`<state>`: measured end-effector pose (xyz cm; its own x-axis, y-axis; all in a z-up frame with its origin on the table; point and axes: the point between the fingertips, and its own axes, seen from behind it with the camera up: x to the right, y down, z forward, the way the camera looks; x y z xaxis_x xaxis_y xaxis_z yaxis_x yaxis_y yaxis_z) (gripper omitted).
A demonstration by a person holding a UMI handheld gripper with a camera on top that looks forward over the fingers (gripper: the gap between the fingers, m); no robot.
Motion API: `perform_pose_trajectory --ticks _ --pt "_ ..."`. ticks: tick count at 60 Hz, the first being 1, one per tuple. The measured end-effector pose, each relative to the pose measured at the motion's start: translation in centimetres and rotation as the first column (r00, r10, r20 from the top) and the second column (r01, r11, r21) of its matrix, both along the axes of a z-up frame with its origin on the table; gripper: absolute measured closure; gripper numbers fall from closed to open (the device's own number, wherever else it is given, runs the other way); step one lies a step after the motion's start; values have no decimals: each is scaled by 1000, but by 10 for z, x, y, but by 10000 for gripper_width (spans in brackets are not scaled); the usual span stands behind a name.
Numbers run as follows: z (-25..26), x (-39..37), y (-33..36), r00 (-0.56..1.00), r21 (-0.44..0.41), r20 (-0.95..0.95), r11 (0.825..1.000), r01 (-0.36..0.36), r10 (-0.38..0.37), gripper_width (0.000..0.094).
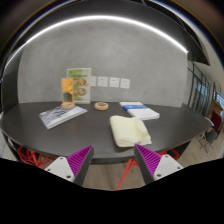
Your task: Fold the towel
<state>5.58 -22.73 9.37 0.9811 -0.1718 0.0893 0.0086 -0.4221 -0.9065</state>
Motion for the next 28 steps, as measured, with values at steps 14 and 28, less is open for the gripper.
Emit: perform_pose_trajectory --ticks 14,28 --pt "13 -188 -113 968 -8 35 968 -249 249 105" --pt "17 -246 -165 949 -17 56 950 -310 311 105"
